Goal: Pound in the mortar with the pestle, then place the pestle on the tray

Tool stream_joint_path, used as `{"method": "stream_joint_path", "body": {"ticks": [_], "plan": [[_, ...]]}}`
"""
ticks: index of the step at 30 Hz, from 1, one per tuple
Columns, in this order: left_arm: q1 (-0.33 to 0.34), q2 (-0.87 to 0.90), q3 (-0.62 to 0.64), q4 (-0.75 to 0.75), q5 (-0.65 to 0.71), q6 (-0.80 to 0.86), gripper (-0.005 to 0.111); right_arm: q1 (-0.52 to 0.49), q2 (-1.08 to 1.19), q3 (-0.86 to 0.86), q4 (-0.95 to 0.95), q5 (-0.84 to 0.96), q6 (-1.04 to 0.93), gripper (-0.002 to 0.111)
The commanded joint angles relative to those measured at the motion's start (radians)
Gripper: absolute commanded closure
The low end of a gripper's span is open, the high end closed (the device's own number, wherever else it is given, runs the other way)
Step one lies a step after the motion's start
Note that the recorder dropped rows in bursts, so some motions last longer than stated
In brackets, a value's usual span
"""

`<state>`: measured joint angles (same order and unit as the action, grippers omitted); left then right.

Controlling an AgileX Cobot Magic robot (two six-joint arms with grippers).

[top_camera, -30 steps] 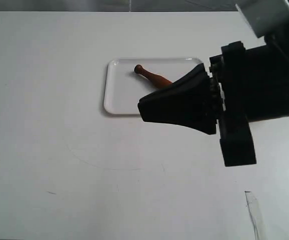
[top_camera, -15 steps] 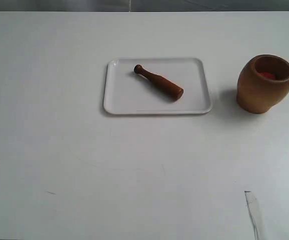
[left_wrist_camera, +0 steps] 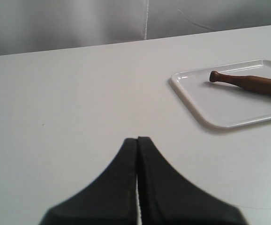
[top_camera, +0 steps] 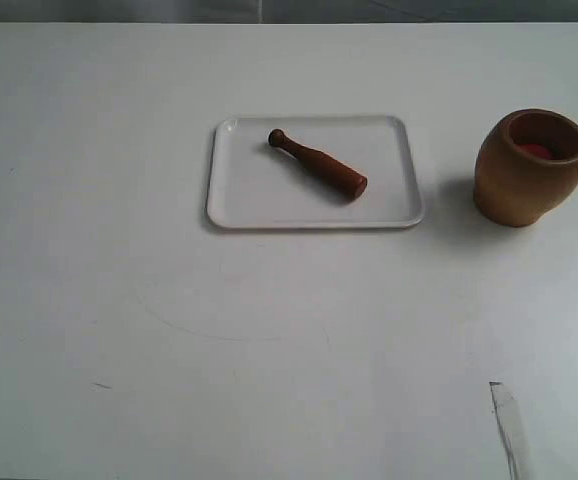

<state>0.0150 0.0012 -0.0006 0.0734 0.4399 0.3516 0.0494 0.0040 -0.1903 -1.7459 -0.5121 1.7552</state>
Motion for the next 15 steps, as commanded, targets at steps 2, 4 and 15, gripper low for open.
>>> {"method": "stream_joint_path", "body": {"ticks": [2, 4, 15], "plan": [[-0.008, -0.001, 0.001, -0.007, -0.003, -0.008, 0.107, -0.021, -0.004, 0.066, 0.002, 0.033, 0.002, 0.108], [-0.008, -0.001, 0.001, -0.007, -0.003, -0.008, 0.107, -0.021, -0.004, 0.076, 0.002, 0.035, 0.002, 0.108], [-0.008, -0.001, 0.001, -0.007, -0.003, -0.008, 0.107, -0.021, -0.004, 0.076, 0.154, 0.060, 0.000, 0.108]]}}
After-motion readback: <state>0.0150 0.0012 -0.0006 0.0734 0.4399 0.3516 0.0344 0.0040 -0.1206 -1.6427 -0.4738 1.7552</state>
